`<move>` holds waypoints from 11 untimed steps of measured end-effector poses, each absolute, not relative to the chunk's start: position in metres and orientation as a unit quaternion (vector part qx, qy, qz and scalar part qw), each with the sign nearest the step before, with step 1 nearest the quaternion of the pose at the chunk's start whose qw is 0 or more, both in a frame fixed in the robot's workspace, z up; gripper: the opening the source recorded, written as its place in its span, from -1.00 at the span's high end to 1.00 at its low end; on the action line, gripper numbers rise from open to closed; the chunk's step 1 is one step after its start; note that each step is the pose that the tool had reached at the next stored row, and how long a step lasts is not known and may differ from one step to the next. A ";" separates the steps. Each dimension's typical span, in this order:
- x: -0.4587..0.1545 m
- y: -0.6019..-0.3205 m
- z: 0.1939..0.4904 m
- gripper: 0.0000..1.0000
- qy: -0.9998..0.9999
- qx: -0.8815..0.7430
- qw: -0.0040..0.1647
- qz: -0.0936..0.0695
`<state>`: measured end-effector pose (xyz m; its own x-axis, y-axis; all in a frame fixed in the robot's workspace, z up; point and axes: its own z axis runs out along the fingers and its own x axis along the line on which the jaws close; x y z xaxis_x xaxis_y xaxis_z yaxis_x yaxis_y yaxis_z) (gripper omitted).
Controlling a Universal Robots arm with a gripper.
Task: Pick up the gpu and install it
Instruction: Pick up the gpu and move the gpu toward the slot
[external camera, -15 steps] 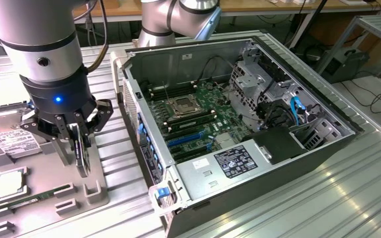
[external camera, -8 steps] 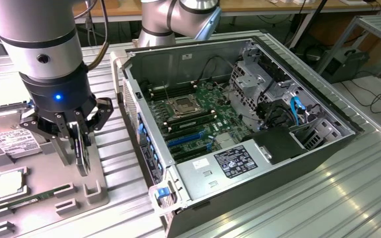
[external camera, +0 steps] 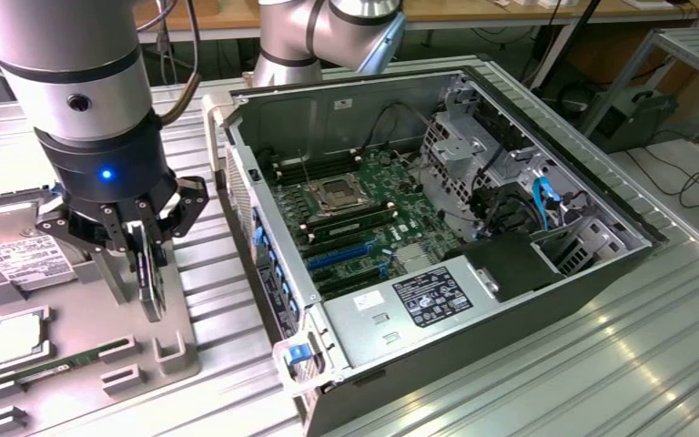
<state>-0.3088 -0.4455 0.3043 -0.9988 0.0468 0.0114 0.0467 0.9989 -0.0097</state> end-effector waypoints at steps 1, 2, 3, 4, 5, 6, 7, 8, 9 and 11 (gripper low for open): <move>-0.309 -0.445 0.305 0.44 -1.000 -0.023 0.006 0.005; -0.309 -0.445 0.305 0.44 -1.000 -0.023 0.006 0.005; -0.309 -0.445 0.305 0.44 -1.000 -0.023 0.006 0.005; -0.309 -0.445 0.306 0.44 -1.000 -0.023 0.006 0.005; -0.309 -0.445 0.306 0.44 -1.000 -0.023 0.006 0.005; -0.308 -0.445 0.307 0.44 -1.000 -0.023 0.006 0.005; -0.308 -0.445 0.307 0.44 -1.000 -0.023 0.006 0.005; -0.308 -0.446 0.307 0.44 -1.000 -0.023 0.006 0.005; -0.308 -0.445 0.308 0.44 -1.000 -0.023 0.006 0.005; -0.308 -0.445 0.309 0.44 -1.000 -0.023 0.006 0.005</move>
<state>-0.3082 -0.4455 0.3085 -0.9988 0.0468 0.0120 0.0466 0.9989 -0.0097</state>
